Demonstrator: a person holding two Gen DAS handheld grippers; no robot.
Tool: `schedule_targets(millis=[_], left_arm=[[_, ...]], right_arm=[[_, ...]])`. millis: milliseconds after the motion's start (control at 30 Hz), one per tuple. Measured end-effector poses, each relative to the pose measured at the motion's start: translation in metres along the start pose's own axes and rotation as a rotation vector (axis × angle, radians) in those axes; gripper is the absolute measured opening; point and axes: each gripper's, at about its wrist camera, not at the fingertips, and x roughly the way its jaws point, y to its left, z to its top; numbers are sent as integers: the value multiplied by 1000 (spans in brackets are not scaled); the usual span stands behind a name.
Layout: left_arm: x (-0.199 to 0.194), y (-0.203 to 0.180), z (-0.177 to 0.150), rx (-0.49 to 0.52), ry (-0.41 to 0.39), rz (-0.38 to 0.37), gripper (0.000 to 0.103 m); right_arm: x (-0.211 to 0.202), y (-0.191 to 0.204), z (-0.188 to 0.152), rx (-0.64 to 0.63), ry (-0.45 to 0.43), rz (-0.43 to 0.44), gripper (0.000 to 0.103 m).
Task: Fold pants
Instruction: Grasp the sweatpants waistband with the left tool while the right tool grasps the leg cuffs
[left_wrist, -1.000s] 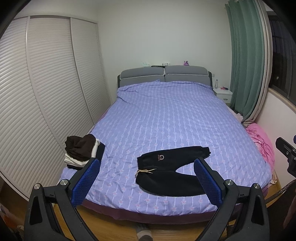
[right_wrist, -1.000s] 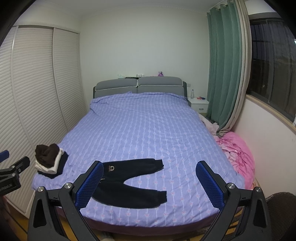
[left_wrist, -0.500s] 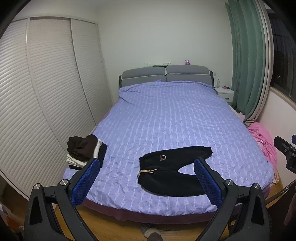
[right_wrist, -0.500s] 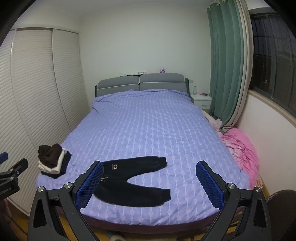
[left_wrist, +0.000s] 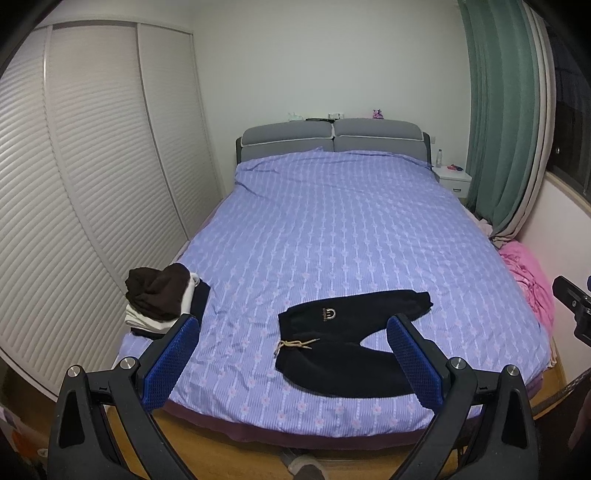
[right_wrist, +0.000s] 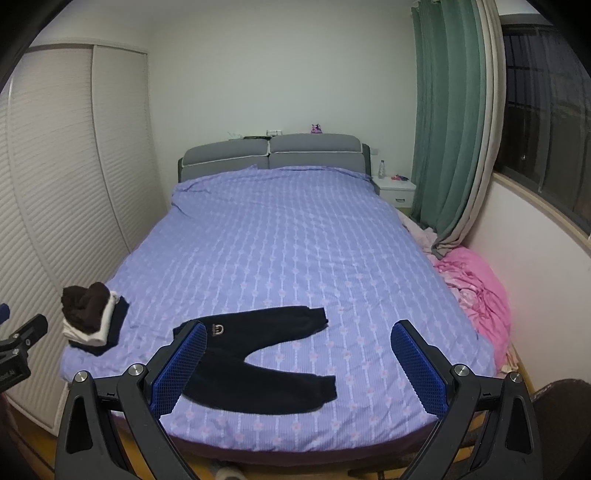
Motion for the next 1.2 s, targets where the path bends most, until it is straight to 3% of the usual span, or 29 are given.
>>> schedule_targets(millis=[367, 667, 833, 967, 1067, 1200], left_arm=[[101, 33, 50, 20, 5, -63, 103], [222, 56, 74, 102, 37, -84, 103], [285, 44, 70, 150, 80, -94, 103], [336, 22, 60, 129, 131, -76, 103], [376, -8, 50, 120, 161, -84, 103], [430, -54, 33, 182, 188, -120, 103]], right_arm=[[73, 49, 42, 3, 25, -68, 101], [166, 103, 64, -22, 86, -117, 101], [221, 101, 63, -8, 149, -149, 101], [273, 90, 60, -30, 198, -148, 101], [321, 78, 51, -71, 236, -138, 101], [388, 59, 39, -135, 310, -108, 101]])
